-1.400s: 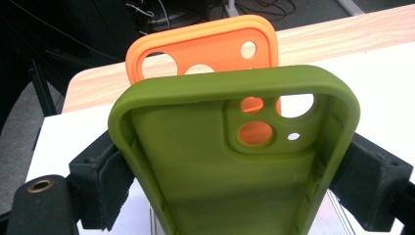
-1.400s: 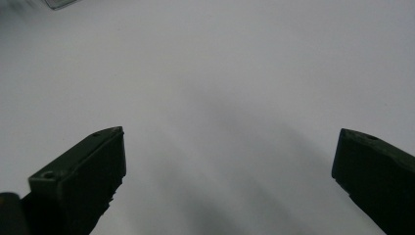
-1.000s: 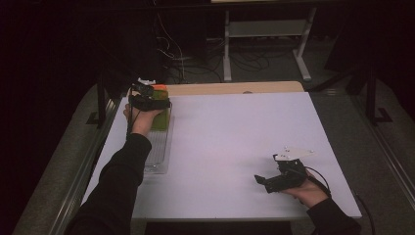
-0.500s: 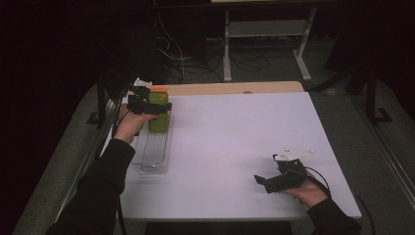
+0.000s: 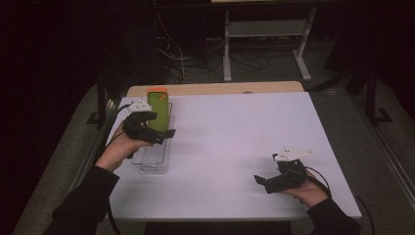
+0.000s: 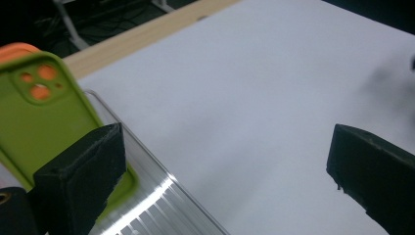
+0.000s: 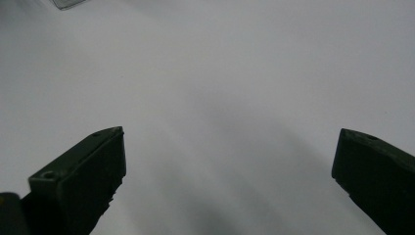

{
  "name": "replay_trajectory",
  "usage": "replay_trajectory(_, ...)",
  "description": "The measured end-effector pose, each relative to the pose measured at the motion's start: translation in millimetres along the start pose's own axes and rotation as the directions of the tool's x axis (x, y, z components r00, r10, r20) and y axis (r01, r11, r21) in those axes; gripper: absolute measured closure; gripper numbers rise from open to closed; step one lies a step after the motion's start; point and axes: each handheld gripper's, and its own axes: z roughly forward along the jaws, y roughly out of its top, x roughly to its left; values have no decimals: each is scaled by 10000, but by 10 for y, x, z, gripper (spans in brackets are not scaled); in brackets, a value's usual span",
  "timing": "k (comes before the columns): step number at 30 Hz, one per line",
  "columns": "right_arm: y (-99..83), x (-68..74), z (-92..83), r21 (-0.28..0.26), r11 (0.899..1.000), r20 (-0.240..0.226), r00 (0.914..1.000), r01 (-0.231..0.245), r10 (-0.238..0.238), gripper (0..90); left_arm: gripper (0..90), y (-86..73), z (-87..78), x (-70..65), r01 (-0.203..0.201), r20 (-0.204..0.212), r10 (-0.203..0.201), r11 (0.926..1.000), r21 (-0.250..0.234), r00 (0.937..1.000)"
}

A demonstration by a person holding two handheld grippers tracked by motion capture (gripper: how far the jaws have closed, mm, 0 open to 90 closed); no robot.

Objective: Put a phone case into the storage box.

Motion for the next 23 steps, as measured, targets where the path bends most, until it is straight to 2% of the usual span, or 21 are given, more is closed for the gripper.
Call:
replay_trajectory(3, 8, -2, -16, -87, 9999, -3, 9999, 131, -131, 0, 9, -137, -44, -96, -138, 185, 139, 9999, -75, 9997)
replay_trajectory(8, 28, 20, -36, -214, 9998, -121, 9999, 47, -50, 0, 9, -355, -84, -238, -486, 434, 490, 9988, -105, 9979)
replay_trajectory(9, 31, 11, -39, -253, 9995, -69, 9998, 186, -188, 0, 9, -394, -85, -262, -568, 463, 574, 9983, -132, 9973)
replay_trajectory(10, 35, 18, -43, -266, 9996, -107, 9999, 89, -92, 0, 9, -432, -86, -286, -568, 453, 575, 9982, -184, 9973)
replay_trajectory(15, 46, 17, -64, -372, 9991, -129, 9997, 193, -198, 0, 9, -635, -125, -351, -530, 453, 551, 9975, -460, 9975)
replay_trajectory(19, 50, 19, -76, -395, 9991, -135, 9998, 137, -142, 0, 9, -750, -152, -389, -540, 571, 560, 9979, -357, 9968)
replay_trajectory(23, 53, 19, -79, -381, 9992, -128, 9999, 85, -90, 0, 9, -799, -162, -397, -436, 597, 457, 9984, -352, 9972)
